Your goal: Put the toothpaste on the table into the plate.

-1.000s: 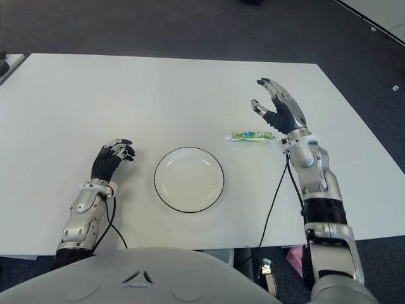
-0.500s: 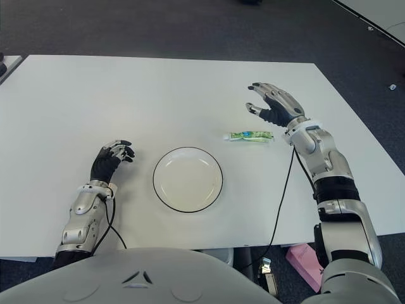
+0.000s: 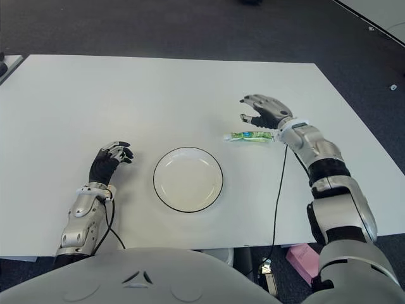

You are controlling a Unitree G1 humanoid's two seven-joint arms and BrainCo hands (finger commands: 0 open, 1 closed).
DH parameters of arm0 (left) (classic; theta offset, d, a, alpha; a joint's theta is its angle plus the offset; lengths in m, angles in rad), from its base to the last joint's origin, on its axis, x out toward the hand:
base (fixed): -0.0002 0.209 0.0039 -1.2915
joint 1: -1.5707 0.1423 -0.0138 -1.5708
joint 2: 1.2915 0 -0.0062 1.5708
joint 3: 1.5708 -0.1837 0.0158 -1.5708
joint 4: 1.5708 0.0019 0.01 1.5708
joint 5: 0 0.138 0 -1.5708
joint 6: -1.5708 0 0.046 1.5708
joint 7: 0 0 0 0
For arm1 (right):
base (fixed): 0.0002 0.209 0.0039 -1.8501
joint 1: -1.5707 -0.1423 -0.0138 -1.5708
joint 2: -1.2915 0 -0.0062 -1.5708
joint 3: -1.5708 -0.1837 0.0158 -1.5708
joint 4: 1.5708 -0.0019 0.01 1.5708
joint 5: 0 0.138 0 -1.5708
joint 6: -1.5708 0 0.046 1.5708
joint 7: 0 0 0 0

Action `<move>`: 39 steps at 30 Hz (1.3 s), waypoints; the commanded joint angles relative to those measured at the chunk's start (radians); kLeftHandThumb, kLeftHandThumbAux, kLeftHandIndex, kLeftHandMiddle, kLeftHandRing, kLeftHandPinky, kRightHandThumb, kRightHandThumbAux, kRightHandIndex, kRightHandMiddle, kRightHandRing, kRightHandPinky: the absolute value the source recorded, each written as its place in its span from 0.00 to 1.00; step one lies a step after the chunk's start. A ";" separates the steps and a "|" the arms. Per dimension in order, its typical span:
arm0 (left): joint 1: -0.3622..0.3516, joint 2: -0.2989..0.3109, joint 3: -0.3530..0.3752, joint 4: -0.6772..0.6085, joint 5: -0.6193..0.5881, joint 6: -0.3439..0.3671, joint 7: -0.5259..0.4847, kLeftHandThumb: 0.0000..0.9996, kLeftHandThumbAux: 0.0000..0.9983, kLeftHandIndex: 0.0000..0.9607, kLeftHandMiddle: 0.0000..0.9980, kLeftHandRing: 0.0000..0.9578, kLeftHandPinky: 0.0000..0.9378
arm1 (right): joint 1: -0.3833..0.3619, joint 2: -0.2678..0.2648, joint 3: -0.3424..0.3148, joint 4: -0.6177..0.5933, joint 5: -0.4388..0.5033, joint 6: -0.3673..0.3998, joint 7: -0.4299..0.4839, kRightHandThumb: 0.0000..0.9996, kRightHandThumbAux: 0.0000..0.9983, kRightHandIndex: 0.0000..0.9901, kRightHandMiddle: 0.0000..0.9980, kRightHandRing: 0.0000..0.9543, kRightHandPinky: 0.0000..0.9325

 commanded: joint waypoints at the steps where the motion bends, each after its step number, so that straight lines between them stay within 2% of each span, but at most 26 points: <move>1: 0.019 -0.012 -0.012 -0.009 0.011 0.049 0.021 0.71 0.72 0.45 0.55 0.56 0.55 | -0.061 0.025 0.087 0.121 -0.066 -0.062 -0.079 0.56 0.13 0.00 0.00 0.00 0.00; 6: 0.029 -0.018 -0.019 -0.035 0.017 0.059 0.029 0.71 0.72 0.45 0.54 0.55 0.56 | -0.083 0.028 0.152 0.185 -0.107 -0.089 -0.137 0.55 0.12 0.00 0.00 0.00 0.00; 13: 0.040 -0.025 -0.027 -0.056 0.033 0.068 0.047 0.71 0.72 0.45 0.53 0.55 0.57 | -0.099 0.022 0.215 0.208 -0.123 -0.132 -0.122 0.54 0.12 0.00 0.00 0.00 0.00; 18: 0.050 -0.032 -0.034 -0.077 0.035 0.079 0.059 0.71 0.72 0.45 0.53 0.55 0.58 | -0.109 0.023 0.254 0.220 -0.138 -0.135 -0.099 0.54 0.12 0.00 0.00 0.00 0.00; 23: 0.056 -0.032 -0.040 -0.089 0.044 0.083 0.066 0.71 0.73 0.45 0.53 0.56 0.58 | -0.112 0.038 0.296 0.249 -0.158 -0.112 -0.100 0.55 0.12 0.00 0.00 0.00 0.00; 27: 0.064 -0.030 -0.042 -0.098 0.049 0.079 0.066 0.71 0.73 0.45 0.53 0.56 0.58 | -0.112 0.061 0.342 0.295 -0.193 -0.060 -0.121 0.56 0.12 0.00 0.00 0.00 0.00; 34: 0.079 -0.028 -0.043 -0.112 0.054 0.070 0.063 0.71 0.73 0.45 0.53 0.56 0.58 | -0.106 0.069 0.397 0.319 -0.222 -0.029 -0.142 0.56 0.12 0.00 0.00 0.00 0.00; 39: 0.088 -0.032 -0.040 -0.129 0.052 0.090 0.067 0.71 0.73 0.45 0.54 0.56 0.57 | -0.102 0.077 0.446 0.333 -0.252 0.002 -0.157 0.56 0.11 0.00 0.00 0.00 0.00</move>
